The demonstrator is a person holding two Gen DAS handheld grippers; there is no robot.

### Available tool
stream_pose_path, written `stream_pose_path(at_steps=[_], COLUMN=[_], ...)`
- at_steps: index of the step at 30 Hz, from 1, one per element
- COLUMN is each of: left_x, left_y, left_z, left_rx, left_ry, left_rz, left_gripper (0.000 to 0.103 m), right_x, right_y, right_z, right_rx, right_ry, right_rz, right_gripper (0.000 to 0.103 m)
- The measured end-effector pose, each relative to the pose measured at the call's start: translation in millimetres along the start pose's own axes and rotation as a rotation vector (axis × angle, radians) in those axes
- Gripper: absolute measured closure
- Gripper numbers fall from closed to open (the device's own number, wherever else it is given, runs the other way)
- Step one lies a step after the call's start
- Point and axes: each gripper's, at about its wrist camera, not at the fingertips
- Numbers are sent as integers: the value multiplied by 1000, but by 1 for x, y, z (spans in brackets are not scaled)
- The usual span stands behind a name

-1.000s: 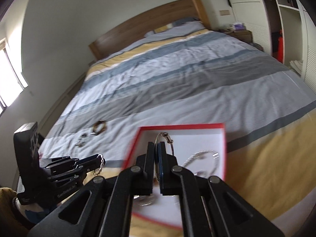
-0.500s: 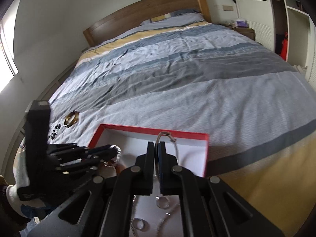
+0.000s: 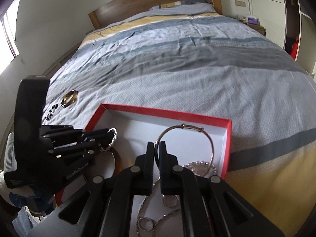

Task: Organize jewelry
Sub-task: 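Carry the twisted ring and silver bangle into the red box and open both tools, then withdraw both tools from the red box toward the beaded bracelet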

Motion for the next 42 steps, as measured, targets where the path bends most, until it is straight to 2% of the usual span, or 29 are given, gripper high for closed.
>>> stream_pose_path(at_steps=[9,14,17,18,24,29,36,38,40,42], left_x=[0,-5,-12,-15,-39,-68,-123,-140,-159,-175], left_y=[1,3,4,5,8,15,41,54,69,84], left_z=[-1,-5,-9,-10,-5,5,27,34,38,41], left_rx=[8,11,10,9,-15,-40,-83,-98,-101,-90], left_ry=[13,49,52,52,72,84,75,70,63,52], left_rz=[9,8,-9,-14,-36,-64,-119,-135,-150,-165], left_gripper=[95,80,62,59,52,51,40,37,37,37], right_x=[10,4,-4,-6,-21,-33,-77,-93,-108,-124], right_y=[6,9,10,9,15,25,36,39,41,45], right_z=[-2,-3,-4,-4,-2,2,23,34,44,60], right_rx=[14,38,44,46,65,84,92,90,83,74], right_ry=[17,12,12,13,33,44,57,61,61,57], right_rz=[69,70,64,64,69,85,32,7,-16,-43], right_gripper=[95,94,93,93,92,92,92,79,71,70])
Point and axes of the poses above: each gripper's, at about its wrist camera, not at the fingertips, and x roughly the way its jaws point, z to its left, y to its underside
